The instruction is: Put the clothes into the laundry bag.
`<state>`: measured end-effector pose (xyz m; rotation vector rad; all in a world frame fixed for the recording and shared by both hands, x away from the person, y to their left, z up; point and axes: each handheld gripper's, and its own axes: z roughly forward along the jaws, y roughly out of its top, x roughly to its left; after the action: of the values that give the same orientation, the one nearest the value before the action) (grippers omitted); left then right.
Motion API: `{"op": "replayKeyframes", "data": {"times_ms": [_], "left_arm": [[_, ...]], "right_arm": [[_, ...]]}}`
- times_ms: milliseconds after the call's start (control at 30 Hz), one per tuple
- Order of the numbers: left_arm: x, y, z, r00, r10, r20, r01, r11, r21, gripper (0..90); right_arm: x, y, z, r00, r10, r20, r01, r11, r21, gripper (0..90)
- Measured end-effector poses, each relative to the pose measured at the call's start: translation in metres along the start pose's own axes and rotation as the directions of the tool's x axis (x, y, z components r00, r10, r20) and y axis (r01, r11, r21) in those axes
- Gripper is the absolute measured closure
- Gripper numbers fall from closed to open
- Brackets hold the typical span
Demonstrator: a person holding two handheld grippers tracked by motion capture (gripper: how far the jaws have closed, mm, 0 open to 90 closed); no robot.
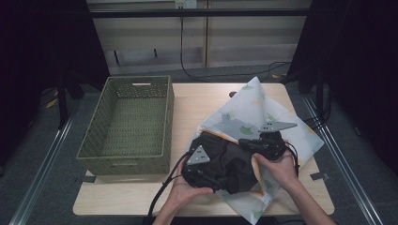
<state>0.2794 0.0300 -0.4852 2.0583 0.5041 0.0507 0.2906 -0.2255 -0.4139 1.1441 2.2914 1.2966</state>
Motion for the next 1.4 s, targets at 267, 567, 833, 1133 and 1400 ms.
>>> {"op": "replayKeyframes", "data": {"times_ms": [267,567,833,1133,1400], "left_arm": [[-0.005,-0.002,0.018,0.9965,0.081,0.021,-0.083,0.9858,0.146,0.0],[-0.017,-0.005,0.029,0.9805,0.182,-0.074,-0.161,0.9605,0.227,0.6],[-0.008,-0.004,0.019,0.9781,0.173,-0.116,-0.146,0.9662,0.212,34.4],[-0.005,-0.009,0.016,0.9838,0.114,-0.138,-0.09,0.9817,0.168,70.1],[-0.004,-0.011,0.014,0.9878,0.08,-0.134,-0.06,0.9873,0.147,72.5]], "right_arm": [[0.001,-0.001,0.004,0.9999,-0.002,-0.01,0.002,1.0,0.012,88.9],[0.004,-0.004,0.009,0.9998,-0.011,-0.014,0.011,0.999,0.031,88.9],[0.003,-0.004,0.008,0.9998,-0.003,-0.018,0.004,1.0,0.03,88.9],[0.0,-0.003,0.004,0.9997,0.005,-0.023,-0.005,1.0,0.008,77.2],[0.002,-0.003,-0.011,0.9995,-0.007,0.03,0.006,1.0,0.009,70.0]]}}
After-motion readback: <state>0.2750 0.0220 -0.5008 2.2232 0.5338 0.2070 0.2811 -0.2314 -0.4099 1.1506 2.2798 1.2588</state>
